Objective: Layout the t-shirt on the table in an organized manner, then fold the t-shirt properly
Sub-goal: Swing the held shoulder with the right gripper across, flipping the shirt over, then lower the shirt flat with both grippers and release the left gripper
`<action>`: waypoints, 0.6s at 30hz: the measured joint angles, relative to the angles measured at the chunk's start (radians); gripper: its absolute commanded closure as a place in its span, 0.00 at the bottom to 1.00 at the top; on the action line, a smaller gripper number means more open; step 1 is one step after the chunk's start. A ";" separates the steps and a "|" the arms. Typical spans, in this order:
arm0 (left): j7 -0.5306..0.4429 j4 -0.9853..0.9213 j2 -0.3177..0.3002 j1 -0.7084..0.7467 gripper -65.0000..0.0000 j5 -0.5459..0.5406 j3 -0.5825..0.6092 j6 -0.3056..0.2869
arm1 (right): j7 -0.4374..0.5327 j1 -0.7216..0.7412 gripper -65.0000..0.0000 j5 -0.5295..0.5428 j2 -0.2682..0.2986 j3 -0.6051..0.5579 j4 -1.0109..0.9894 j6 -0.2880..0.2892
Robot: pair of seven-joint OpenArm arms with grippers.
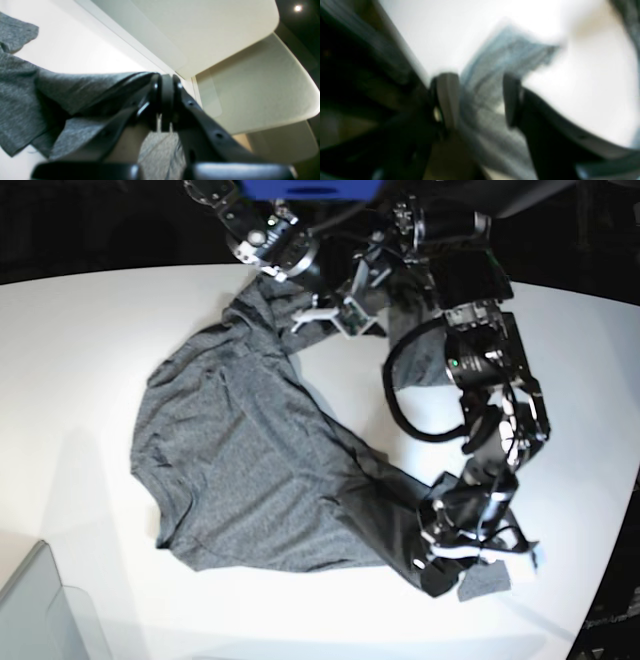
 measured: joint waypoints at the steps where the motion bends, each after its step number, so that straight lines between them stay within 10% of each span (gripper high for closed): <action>1: -0.002 0.018 -0.008 0.016 1.00 0.005 -0.003 0.003 | 0.004 0.001 0.55 0.001 0.009 0.026 0.002 -0.011; 18: -0.002 0.098 -0.136 0.290 1.00 -0.344 -0.246 0.000 | 0.000 -0.101 0.55 0.005 0.019 0.367 0.007 -0.015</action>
